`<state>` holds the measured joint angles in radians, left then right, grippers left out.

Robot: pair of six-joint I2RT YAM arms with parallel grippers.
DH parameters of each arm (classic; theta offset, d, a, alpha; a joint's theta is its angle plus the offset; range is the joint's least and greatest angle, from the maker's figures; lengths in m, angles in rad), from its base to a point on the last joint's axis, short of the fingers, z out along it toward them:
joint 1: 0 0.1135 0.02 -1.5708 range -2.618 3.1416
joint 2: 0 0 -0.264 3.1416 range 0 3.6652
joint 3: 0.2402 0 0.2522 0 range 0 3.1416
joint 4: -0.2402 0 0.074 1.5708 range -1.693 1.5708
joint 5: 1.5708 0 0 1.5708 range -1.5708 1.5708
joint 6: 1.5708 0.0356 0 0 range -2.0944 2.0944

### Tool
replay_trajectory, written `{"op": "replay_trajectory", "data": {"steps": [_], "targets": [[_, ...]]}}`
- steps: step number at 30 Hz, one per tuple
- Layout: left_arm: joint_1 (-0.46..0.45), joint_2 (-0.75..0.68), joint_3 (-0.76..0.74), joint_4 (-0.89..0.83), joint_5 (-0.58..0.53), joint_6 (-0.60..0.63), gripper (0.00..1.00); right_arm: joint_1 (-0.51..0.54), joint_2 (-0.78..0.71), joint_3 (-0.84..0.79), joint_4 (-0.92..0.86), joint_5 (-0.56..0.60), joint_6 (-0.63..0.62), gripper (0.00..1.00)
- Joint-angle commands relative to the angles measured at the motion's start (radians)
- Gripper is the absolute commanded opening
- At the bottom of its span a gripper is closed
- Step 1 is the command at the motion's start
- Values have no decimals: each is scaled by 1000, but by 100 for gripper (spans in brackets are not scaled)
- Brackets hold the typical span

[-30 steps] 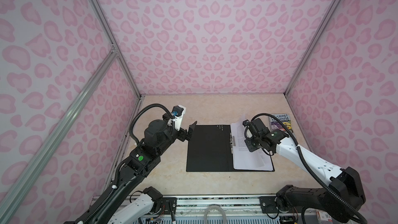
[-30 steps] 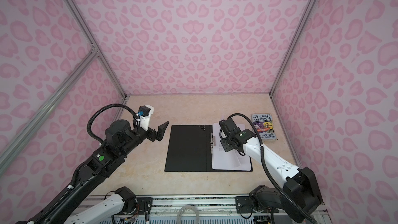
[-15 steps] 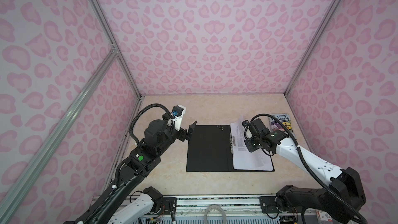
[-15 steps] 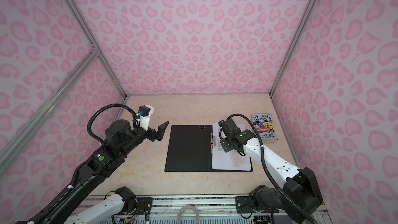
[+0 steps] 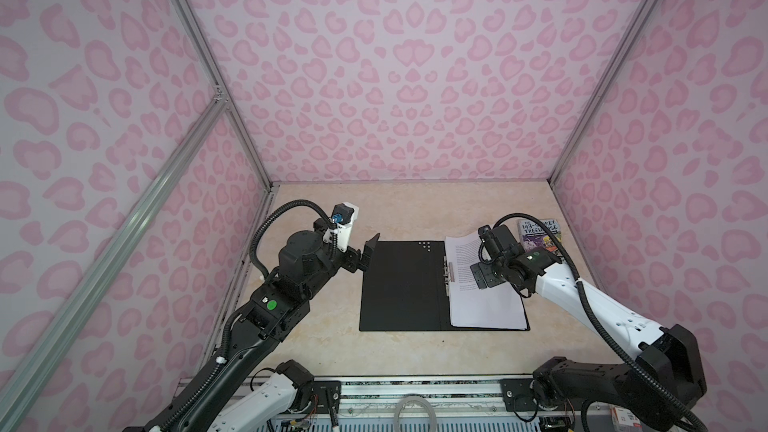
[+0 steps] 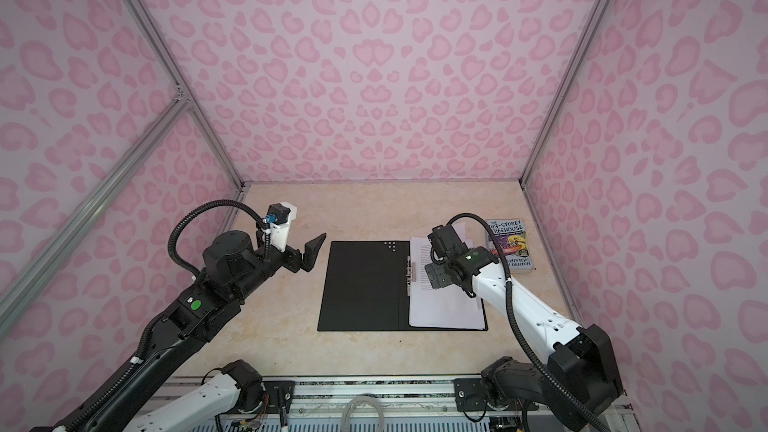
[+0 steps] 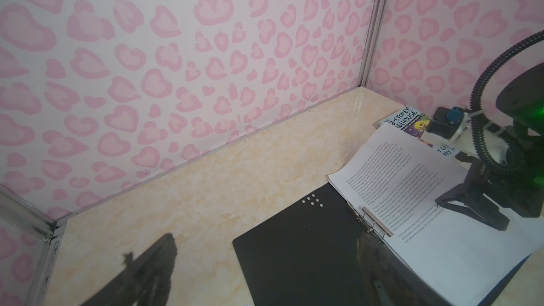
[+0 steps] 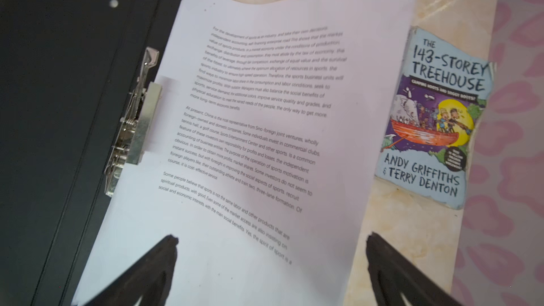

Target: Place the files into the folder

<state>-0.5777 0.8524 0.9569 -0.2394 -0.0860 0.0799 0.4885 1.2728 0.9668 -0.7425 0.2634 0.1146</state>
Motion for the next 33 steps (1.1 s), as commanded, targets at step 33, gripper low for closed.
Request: {"op": "replay_trajectory", "data": {"steps": [33], "targets": [[-87,353,-284,226,388,-692,97,63,198,-142,467,-291,368,60]]}}
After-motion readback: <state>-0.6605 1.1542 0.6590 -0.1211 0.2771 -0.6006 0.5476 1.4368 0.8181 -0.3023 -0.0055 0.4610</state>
